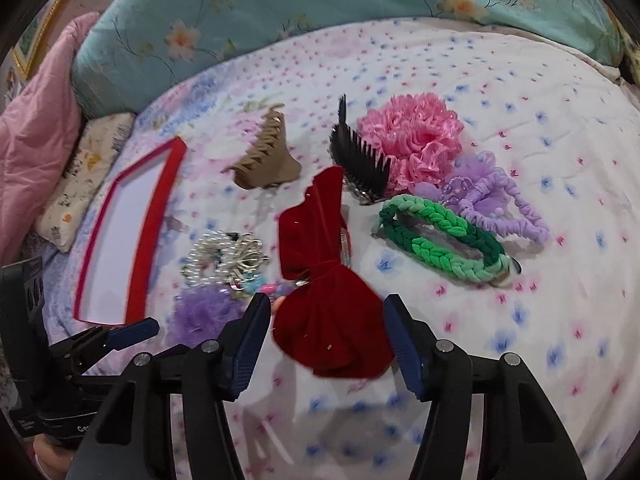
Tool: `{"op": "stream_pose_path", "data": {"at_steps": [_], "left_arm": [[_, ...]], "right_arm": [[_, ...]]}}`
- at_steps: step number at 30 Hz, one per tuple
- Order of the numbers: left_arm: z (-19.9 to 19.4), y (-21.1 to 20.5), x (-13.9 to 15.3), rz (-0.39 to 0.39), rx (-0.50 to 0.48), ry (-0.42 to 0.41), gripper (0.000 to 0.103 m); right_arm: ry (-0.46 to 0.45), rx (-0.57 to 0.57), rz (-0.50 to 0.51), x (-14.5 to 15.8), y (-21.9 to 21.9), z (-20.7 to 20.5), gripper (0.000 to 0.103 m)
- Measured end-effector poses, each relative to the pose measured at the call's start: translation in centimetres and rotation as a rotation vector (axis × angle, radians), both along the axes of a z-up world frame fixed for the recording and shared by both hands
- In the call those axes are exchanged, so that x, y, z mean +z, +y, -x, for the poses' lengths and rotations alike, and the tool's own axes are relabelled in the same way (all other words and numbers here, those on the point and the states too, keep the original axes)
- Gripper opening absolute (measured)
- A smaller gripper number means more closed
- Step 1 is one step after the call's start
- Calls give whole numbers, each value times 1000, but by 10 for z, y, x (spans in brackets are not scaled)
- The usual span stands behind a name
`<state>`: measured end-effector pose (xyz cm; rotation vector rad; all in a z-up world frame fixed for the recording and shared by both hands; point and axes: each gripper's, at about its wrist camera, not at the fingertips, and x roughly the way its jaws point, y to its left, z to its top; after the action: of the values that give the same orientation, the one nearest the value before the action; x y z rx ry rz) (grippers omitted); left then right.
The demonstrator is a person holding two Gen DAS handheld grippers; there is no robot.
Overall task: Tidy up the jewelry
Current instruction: 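Grasp the purple scrunchie with the left gripper while the right grasps the red bow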
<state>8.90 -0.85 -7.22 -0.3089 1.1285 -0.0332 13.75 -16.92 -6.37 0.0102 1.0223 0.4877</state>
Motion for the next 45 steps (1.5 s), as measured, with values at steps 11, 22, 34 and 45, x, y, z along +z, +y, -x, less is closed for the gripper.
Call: {"op": "stream_pose_path", "data": {"at_steps": [11,22,34,45], "left_arm": [[6,2,16,71,-56,-50,10],[45,47,55,86,20,-144,9],[82,135,74,54,233,-197,9],[92,210,48,39,370,-168,9]], "right_arm": [[-9,-12,-38,7,-8,6,12],[-52,63,-138,38,17,39,11],[-43,264,-205,49,116,59,11],[3,371,-201,25,210,58,11]]}}
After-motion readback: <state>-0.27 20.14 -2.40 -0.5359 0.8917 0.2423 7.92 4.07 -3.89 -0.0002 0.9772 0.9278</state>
